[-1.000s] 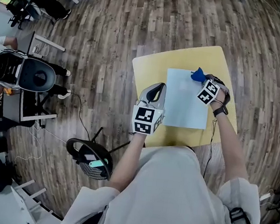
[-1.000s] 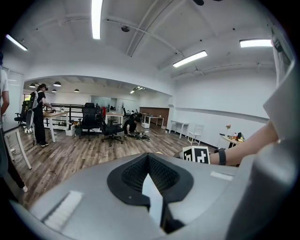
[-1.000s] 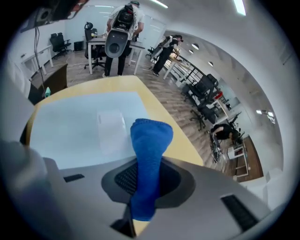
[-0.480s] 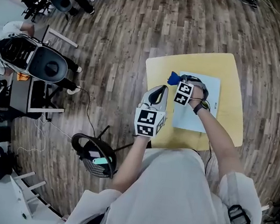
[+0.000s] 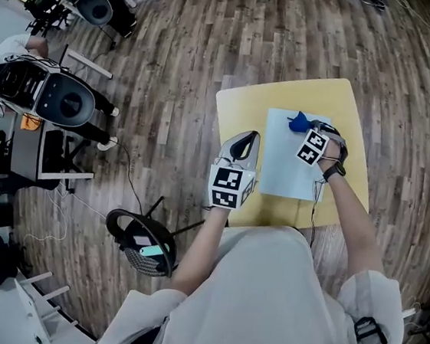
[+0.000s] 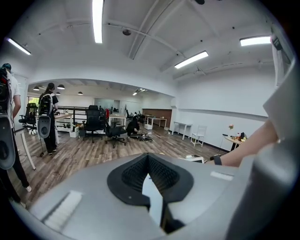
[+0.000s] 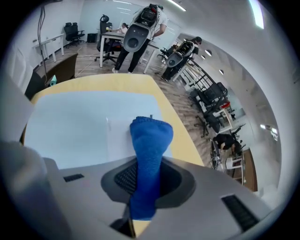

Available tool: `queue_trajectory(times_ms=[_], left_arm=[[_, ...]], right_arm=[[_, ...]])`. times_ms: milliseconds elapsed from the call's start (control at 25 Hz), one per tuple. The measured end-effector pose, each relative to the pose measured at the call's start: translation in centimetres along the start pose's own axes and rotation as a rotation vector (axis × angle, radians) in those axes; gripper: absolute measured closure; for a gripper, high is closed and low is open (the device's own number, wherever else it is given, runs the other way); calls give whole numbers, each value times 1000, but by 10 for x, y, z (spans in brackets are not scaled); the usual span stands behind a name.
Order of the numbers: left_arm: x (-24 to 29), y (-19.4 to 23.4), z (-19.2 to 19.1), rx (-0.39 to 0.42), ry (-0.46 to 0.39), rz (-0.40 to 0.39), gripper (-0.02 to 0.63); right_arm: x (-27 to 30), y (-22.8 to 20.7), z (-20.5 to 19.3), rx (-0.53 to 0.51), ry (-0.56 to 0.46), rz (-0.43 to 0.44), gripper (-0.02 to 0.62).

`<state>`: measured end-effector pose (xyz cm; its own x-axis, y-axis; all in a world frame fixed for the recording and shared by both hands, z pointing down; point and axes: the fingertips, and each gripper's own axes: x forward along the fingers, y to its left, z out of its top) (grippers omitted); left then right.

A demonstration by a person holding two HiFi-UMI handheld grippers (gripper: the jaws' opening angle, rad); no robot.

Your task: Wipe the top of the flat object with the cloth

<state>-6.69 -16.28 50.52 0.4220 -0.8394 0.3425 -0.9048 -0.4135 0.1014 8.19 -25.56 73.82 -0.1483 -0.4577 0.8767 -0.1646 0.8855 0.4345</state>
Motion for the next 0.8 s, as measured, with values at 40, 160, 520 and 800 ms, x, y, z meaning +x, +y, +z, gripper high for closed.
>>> queue_trajectory(times_ms=[40, 160, 520, 800], left_arm=[[1, -3, 0, 1, 0, -7, 601], [4, -8, -2, 2, 6, -18, 601], [0, -8, 5, -10, 0, -14, 601], [-6, 1, 4, -31, -8, 22, 601]], right_arm=[[-2, -3, -16, 22, 19, -5, 529], [-5, -12, -59, 87, 79, -20, 529], [-18, -19, -85, 228, 75, 14, 528], [-35, 1, 34, 266, -172, 127, 523]])
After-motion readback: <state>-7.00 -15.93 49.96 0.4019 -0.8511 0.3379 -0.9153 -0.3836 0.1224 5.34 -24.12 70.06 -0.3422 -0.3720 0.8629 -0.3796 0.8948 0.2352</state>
